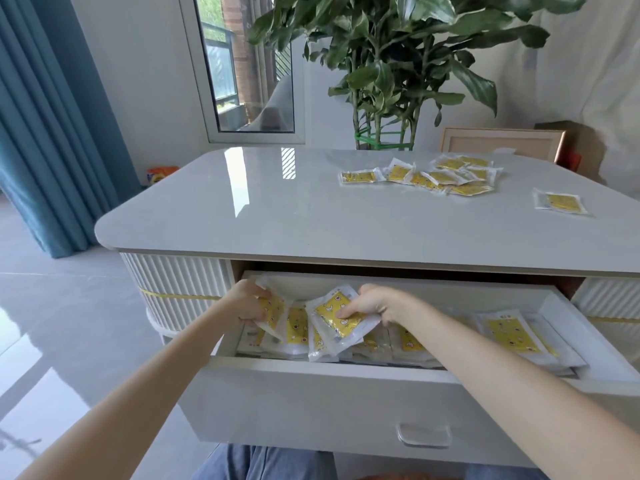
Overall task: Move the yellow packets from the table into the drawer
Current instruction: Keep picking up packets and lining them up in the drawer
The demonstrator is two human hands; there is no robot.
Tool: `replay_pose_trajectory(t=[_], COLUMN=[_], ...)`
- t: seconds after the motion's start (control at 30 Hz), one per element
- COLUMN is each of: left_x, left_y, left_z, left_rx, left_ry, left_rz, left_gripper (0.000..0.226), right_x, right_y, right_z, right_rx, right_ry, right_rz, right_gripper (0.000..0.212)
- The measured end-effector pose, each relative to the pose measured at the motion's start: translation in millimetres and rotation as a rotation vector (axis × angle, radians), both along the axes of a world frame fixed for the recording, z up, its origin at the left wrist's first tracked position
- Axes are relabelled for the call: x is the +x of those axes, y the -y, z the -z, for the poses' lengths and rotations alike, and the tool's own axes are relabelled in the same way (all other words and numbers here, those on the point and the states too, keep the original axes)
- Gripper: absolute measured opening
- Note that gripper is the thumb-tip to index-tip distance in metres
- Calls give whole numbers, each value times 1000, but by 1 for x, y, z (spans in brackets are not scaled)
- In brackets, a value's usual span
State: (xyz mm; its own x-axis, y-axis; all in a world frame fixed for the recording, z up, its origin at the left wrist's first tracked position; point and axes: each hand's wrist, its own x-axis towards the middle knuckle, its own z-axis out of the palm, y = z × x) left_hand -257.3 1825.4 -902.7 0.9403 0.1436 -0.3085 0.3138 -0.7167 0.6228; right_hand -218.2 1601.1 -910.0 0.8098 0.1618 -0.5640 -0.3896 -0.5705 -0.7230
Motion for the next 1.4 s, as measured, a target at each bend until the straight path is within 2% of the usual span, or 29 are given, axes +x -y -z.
replay_pose_trajectory(t=[0.1, 0.23, 0.27, 0.37, 0.43, 0.5, 0.57, 0.67, 0.8, 0.87, 1.07, 1.23, 1.4], left_x=[-1, -4, -5, -7, -6, -3, 0, 3, 7, 7, 9, 13, 14], left_y=[2, 8, 10, 16, 21, 25, 30, 39, 39, 37, 28, 20, 27], left_z=[-1, 4, 6, 8, 5, 4, 5, 11, 21, 23, 26, 26, 27], left_rx=[303, 545, 600, 747, 819, 875, 890, 901, 964, 1002, 1049, 1053, 965], left_ry=[-22, -102, -103, -55, -45, -75, -164, -268, -275, -259, -217, -197, -182], left_rz=[97, 210, 235, 273, 291, 348, 439, 534, 589, 614, 650, 650, 665], left_gripper=[55, 50, 49, 44, 49, 64, 85, 96, 104, 107, 104, 105, 117], right_x=[4, 18, 17, 5, 6, 4, 1, -4, -5, -4, -1, 1, 4], right_y=[-4, 0, 0, 0, 7, 10, 13, 12, 10, 10, 8, 6, -1], right_z=[4, 25, 23, 10, 11, 9, 5, -2, 0, 3, 8, 15, 29], right_rx=[17, 34, 46, 38, 12, 6, 0, 29, 77, 99, 101, 132, 68], right_ry=[-30, -29, -44, -27, -2, 24, 8, -15, -18, -25, -25, -48, 50], right_rz=[31, 54, 66, 117, 119, 121, 118, 133, 168, 178, 189, 227, 214], right_gripper=[60, 81, 79, 54, 42, 35, 23, 20, 44, 46, 30, 27, 61])
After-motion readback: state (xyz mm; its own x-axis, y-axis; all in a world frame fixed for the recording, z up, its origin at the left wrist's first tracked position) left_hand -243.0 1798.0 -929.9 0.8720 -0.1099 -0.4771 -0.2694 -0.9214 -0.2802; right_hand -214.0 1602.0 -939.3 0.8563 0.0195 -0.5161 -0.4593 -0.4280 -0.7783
